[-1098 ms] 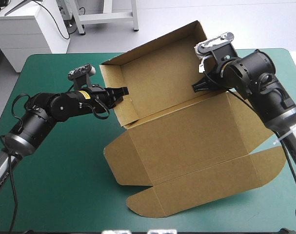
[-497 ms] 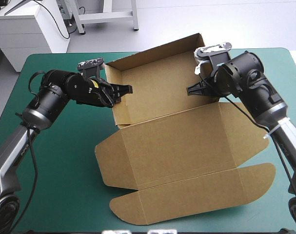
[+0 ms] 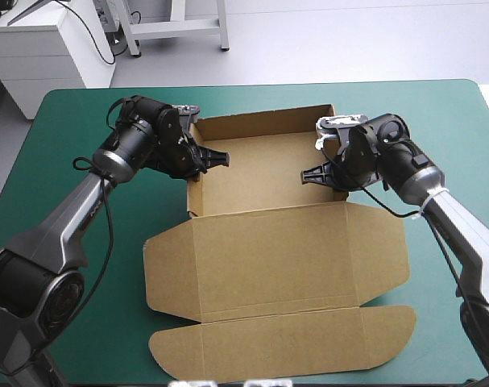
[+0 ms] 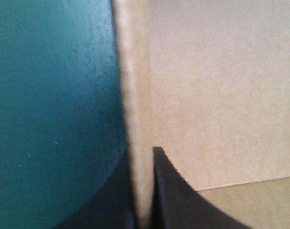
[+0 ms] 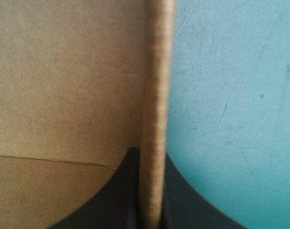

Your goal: Fold the box

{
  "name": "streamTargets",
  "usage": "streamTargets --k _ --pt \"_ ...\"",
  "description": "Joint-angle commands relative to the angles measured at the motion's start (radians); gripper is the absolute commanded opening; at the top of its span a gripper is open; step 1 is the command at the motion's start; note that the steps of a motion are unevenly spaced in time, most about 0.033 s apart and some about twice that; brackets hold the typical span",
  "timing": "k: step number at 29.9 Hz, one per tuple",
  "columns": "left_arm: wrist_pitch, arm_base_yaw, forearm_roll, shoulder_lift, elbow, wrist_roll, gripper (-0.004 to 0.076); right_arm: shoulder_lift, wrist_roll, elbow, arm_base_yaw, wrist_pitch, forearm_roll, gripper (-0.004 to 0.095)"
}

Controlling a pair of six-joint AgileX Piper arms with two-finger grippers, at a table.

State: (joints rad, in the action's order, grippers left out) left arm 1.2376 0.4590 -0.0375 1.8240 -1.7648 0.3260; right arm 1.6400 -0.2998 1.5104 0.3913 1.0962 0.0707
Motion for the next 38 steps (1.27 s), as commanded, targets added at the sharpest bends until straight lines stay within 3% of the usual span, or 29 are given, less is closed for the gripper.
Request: streamTargets --k 1,29,33,38 --pt "0.040 0.011 0.014 -0.022 -0.037 -0.018 -0.0008 -0.018 0.025 0.015 -0.006 -0.039 -0.041 -0.0020" --pt "0.048 0.011 -0.013 0.075 -0.035 0.014 0.0002 0.069 0.077 0.007 -0.017 0.055 -0.090 0.0002" --pt "0.048 0.011 -0.044 0.075 -0.035 0.014 0.0097 0.069 0.080 0.008 -0.017 0.074 -0.085 0.0158" --pt "0.048 0.011 -0.074 0.075 -0.037 0.009 0.0377 0.069 0.072 0.008 -0.017 0.074 -0.094 0.0454"
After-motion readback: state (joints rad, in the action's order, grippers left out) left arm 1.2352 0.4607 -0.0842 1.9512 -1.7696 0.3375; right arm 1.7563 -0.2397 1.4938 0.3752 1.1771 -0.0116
